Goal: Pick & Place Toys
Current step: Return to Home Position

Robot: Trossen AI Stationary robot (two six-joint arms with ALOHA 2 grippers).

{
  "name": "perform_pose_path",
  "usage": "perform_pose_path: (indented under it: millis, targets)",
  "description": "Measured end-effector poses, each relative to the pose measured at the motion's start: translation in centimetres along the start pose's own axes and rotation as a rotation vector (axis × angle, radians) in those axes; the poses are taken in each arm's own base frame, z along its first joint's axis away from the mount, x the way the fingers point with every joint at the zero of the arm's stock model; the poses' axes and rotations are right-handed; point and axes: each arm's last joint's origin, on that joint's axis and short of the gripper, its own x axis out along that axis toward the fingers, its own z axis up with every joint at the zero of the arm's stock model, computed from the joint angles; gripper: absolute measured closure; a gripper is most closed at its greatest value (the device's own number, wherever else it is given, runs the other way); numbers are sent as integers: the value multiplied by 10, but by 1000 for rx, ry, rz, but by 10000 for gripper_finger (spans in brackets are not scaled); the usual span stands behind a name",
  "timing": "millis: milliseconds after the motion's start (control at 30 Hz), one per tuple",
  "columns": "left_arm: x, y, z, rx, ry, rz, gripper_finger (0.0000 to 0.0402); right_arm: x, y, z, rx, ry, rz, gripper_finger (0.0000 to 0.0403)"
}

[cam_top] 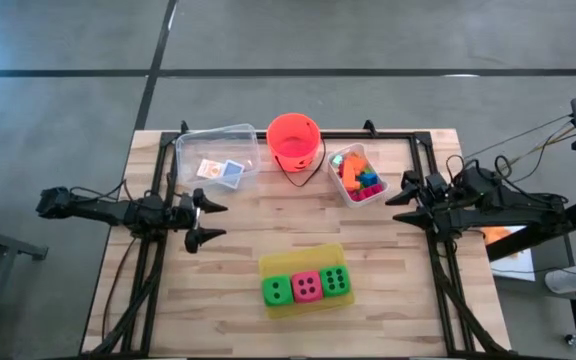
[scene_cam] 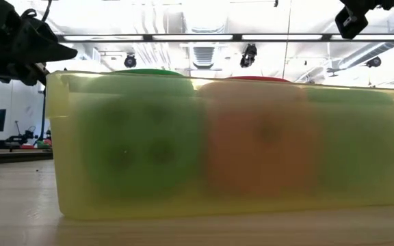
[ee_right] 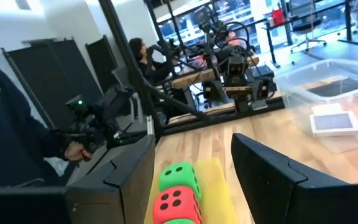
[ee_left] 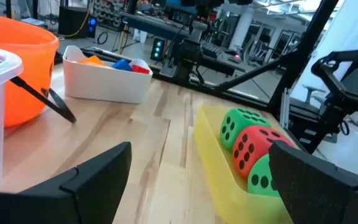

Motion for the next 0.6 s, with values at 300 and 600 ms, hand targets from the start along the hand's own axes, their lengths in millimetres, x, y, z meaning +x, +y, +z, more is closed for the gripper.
perform_pose_path:
  millis: [300,600]
  targets:
    - [0,0,-1,0,8,2,37,-10,-8,-27,-9,-36,17,195]
    - [0,2,-8,2,77,24,37,-8,-23,-66,-45,-128,123,195]
